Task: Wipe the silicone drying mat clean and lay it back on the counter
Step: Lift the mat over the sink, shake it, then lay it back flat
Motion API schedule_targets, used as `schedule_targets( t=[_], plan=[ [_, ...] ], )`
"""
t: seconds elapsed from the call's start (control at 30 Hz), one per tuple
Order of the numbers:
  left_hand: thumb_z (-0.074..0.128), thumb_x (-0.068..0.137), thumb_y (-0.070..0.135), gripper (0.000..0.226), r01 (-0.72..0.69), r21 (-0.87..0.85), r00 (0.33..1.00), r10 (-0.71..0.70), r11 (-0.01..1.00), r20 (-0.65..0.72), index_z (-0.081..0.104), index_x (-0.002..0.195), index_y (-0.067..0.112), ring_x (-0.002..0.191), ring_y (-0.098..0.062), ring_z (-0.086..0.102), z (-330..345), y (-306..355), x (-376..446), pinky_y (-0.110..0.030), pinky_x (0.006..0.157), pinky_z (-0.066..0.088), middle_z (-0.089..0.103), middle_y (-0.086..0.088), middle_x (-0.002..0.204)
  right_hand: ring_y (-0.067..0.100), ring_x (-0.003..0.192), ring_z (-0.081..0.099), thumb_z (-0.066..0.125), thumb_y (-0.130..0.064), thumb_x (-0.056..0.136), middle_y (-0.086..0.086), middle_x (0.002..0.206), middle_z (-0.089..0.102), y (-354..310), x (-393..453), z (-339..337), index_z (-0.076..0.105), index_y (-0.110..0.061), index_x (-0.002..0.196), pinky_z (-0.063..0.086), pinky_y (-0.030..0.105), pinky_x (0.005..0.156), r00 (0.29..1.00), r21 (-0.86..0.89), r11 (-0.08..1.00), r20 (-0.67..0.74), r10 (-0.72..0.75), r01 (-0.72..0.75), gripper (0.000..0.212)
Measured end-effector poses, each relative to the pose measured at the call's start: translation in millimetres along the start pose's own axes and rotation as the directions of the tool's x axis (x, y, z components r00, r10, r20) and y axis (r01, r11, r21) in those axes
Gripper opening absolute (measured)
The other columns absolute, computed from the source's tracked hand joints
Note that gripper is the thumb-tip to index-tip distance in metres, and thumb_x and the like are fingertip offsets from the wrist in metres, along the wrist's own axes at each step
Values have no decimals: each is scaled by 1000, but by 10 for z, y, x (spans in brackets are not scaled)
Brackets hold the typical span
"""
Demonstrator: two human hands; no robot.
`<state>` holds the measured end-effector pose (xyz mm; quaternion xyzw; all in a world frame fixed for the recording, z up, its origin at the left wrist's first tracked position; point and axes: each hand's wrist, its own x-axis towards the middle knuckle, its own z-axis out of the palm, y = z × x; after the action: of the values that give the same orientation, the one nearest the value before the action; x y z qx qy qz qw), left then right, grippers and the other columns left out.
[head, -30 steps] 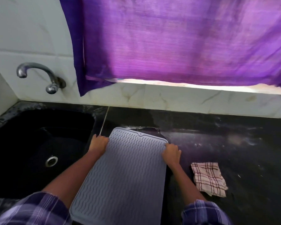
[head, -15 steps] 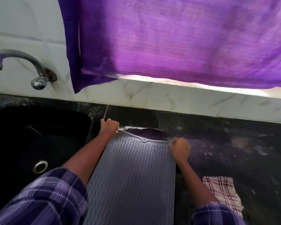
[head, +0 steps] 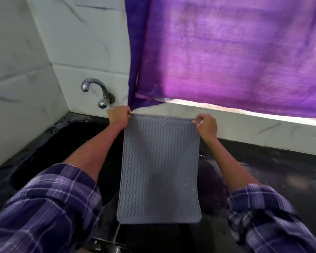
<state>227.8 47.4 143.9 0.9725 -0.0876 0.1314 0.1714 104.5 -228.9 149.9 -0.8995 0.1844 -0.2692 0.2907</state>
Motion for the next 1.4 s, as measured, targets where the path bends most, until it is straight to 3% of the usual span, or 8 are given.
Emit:
schedule_targets(
  t=[0.13,0.47,0.63,0.83,1.0,1.13,1.27,1.4],
  plan=[
    [48,91,9,25,163,-90,964,-178,982,-197,66,105,19,116,-30,57,-857,-585,-8,-40,98,38,65,-7,123,31,94,61,63,-6,83,21,96,67,-947,112,171,72,-1,90,39,30,73,985,171,972,-101,-143,159,12],
    [49,91,5,25,207,-58,845,-208,977,-493,65,108,13,112,-36,57,-2474,-1566,7,-42,89,45,62,-15,119,33,95,59,61,-3,85,21,101,64,-2669,352,500,70,2,94,40,26,76,945,367,873,-180,-272,321,14],
    [49,91,5,25,233,-100,810,-250,967,-530,66,109,12,110,-34,59,-2376,-2012,9,-40,87,46,63,-13,117,33,93,59,61,-2,85,21,99,63,-3052,374,904,69,3,87,44,34,77,933,374,855,-156,-324,359,10],
    [49,90,3,26,342,-267,753,-433,901,-496,67,106,10,110,-33,60,-1881,-2385,-56,-37,88,46,65,-14,118,32,86,65,60,1,82,19,94,69,-2977,304,1462,71,2,82,50,35,75,936,273,906,47,-348,323,11],
    [49,87,0,29,388,-228,801,-449,893,-396,68,105,10,108,-34,62,-1587,-2637,-164,-39,90,49,67,-14,115,33,89,65,60,-2,83,21,94,70,-2777,83,1757,72,2,86,49,34,77,935,227,929,134,-328,293,13],
    [52,92,8,20,393,-308,766,-494,867,-412,67,106,9,106,-34,62,-1563,-2661,-153,-36,87,49,67,-15,115,31,89,61,61,-4,85,20,97,66,-2781,38,1747,70,3,86,34,17,67,938,250,917,79,-338,310,11],
    [50,90,0,24,337,-239,818,-409,911,-405,66,106,7,109,-32,60,-1586,-2651,-136,-37,89,46,65,-15,117,31,89,64,64,-3,82,21,94,69,-2716,59,1659,72,5,86,48,33,78,936,249,918,92,-341,310,11],
    [45,89,-3,29,287,-169,873,-330,943,-360,64,108,7,111,-32,59,-1549,-2632,-163,-37,88,46,64,-13,119,32,87,67,67,-1,81,23,90,71,-2580,20,1642,72,7,83,49,31,79,958,278,932,101,-270,234,10]
  ],
)
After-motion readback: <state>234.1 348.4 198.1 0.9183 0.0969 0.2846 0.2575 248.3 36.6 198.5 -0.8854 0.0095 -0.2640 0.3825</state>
